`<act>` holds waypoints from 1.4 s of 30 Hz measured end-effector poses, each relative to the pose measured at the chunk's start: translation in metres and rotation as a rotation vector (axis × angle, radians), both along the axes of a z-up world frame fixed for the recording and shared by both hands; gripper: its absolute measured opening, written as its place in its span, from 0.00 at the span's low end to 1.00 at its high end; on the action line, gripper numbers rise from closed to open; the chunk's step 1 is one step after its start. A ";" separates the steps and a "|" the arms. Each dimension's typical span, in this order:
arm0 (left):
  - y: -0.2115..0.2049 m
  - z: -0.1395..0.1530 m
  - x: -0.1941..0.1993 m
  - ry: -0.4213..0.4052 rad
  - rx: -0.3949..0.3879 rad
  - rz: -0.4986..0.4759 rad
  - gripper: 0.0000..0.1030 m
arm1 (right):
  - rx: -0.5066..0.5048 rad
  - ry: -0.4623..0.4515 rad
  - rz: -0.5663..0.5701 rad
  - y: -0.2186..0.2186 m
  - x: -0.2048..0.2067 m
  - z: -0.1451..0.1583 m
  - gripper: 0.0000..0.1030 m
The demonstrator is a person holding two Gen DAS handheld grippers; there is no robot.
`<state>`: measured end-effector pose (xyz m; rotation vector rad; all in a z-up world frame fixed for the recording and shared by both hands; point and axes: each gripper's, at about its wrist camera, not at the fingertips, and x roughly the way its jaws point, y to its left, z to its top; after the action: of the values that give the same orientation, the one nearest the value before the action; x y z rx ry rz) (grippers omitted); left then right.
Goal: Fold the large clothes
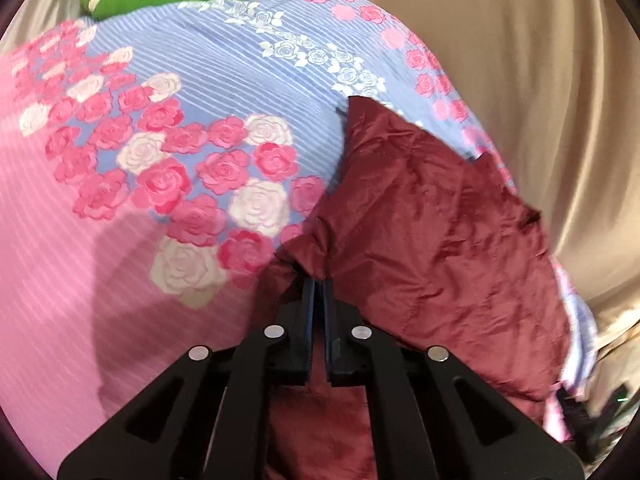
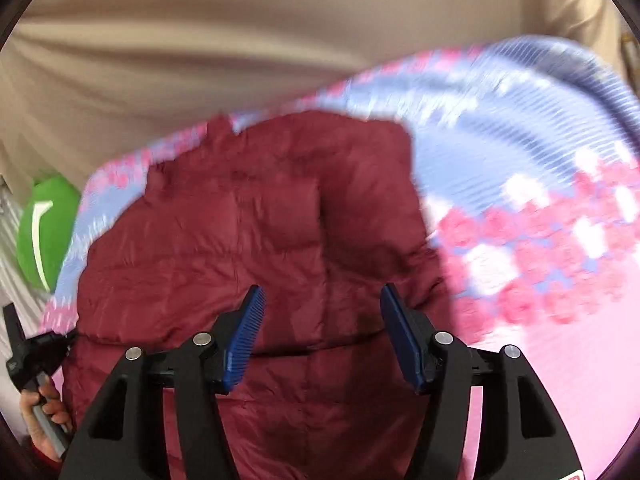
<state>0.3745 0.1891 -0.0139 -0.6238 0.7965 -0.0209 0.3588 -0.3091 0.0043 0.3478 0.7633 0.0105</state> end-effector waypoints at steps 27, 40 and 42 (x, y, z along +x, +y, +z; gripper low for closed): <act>-0.022 -0.006 0.011 -0.009 0.209 -0.017 0.03 | -0.091 -0.098 0.348 0.155 0.053 0.053 0.11; -0.017 -0.009 0.012 -0.023 0.155 -0.026 0.03 | -0.103 -0.058 0.229 0.163 0.104 0.047 0.13; -0.017 -0.009 0.013 -0.023 0.155 -0.026 0.03 | -0.080 -0.066 0.399 0.220 0.109 0.057 0.13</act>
<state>0.3873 0.1725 -0.0229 -0.4653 0.7760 0.0096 0.4678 -0.0893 0.0616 0.1145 0.7547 0.3640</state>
